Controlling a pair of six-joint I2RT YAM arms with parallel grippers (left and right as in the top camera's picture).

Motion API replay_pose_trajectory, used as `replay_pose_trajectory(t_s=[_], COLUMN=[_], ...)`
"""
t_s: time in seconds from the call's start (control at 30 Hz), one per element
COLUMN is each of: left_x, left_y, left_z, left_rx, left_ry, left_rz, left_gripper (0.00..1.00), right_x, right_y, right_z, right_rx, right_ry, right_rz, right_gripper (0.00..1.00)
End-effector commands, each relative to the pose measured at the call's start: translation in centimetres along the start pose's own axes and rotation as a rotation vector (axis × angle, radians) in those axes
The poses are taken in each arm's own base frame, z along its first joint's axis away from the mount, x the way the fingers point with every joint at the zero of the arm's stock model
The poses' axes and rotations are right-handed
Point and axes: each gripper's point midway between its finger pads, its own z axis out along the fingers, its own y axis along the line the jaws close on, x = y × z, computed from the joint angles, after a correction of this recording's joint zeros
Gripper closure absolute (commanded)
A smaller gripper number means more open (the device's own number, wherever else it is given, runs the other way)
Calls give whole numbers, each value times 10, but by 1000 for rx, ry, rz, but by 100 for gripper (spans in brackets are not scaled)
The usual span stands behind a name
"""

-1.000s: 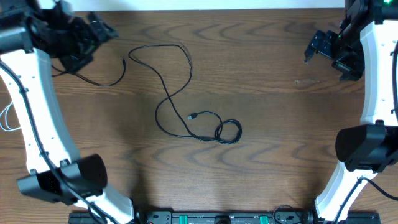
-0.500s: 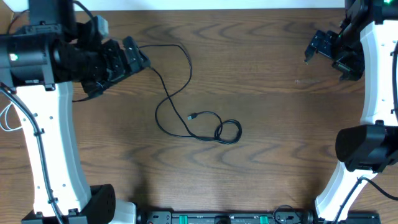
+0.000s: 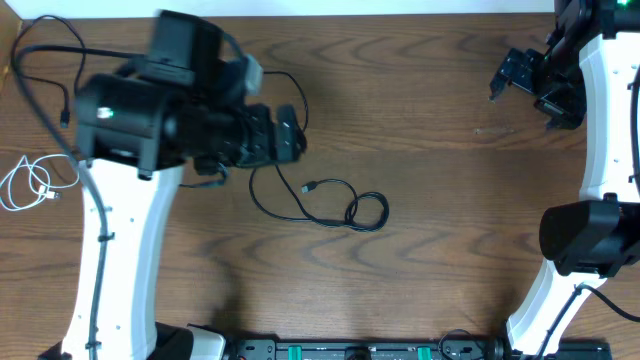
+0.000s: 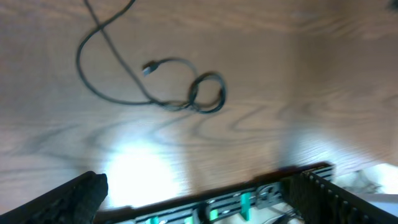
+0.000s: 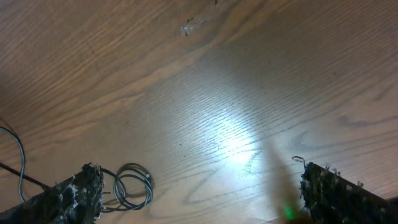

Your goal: Untangle cables

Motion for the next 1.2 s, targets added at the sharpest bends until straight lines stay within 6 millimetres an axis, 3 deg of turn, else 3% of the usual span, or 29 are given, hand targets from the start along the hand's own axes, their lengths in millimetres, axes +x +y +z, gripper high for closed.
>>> replay_pose_trajectory(t_s=[0.0, 0.37, 0.5, 0.73, 0.93, 1.17], left_x=[21, 13, 20, 42, 34, 20], left_y=[23, 31, 39, 61, 71, 71], left_z=[10, 47, 60, 100, 133, 155], left_rx=[-173, -206, -223, -268, -267, -240], left_ry=[68, 81, 122, 228, 188, 122], left_rz=[-25, -6, -15, -39, -29, -15], left_gripper=[2, 2, 2, 2, 2, 2], right_x=[2, 2, 2, 2, 2, 2], right_y=[1, 1, 1, 1, 1, 1], right_z=[-2, -2, -2, -2, -2, -2], right_rx=[2, 2, 2, 2, 2, 2], right_ry=[-5, -4, -5, -5, -4, -4], right_rz=[-17, -17, -17, -17, -17, -17], right_gripper=[1, 1, 1, 1, 1, 1])
